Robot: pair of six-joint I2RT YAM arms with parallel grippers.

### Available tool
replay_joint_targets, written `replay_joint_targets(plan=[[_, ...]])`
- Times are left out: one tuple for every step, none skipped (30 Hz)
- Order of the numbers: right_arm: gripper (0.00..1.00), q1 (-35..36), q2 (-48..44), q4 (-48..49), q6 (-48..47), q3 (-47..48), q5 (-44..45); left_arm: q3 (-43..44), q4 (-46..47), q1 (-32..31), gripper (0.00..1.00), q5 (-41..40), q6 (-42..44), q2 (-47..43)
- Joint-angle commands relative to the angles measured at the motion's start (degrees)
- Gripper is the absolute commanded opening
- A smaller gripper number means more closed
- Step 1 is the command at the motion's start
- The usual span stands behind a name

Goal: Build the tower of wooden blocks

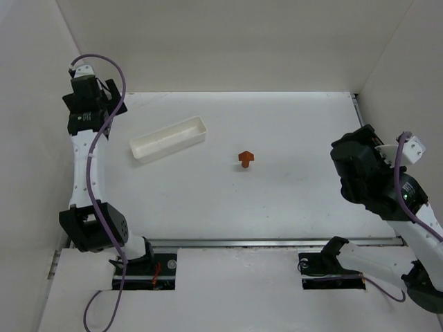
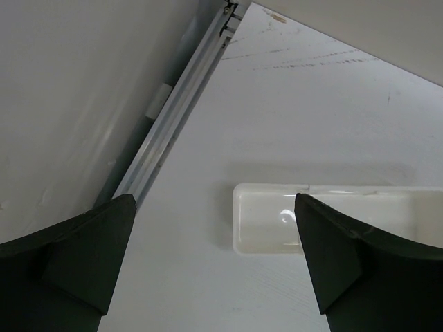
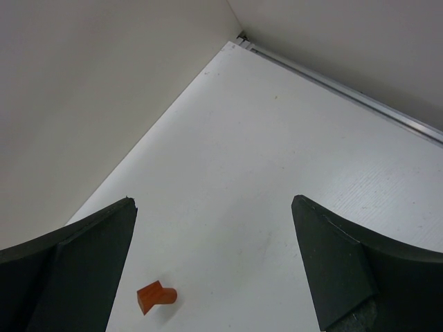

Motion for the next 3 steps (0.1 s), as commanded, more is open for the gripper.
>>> replay_joint_targets(plan=[[1.0,0.35,-0.38,-0.49,-0.58,0.85,0.9,-1.31,1.38,-0.24,0.99,0.09,-0.35,-2.9],[1.0,0.35,0.15,-0.49,-0.58,0.85,0.9,-1.32,1.39,-0.24,0.99,0.09,-0.35,-2.91],[1.0,0.35,0.15,-0.49,-0.58,0.85,0.9,-1.32,1.39,-0.24,0.99,0.09,-0.35,-2.91]])
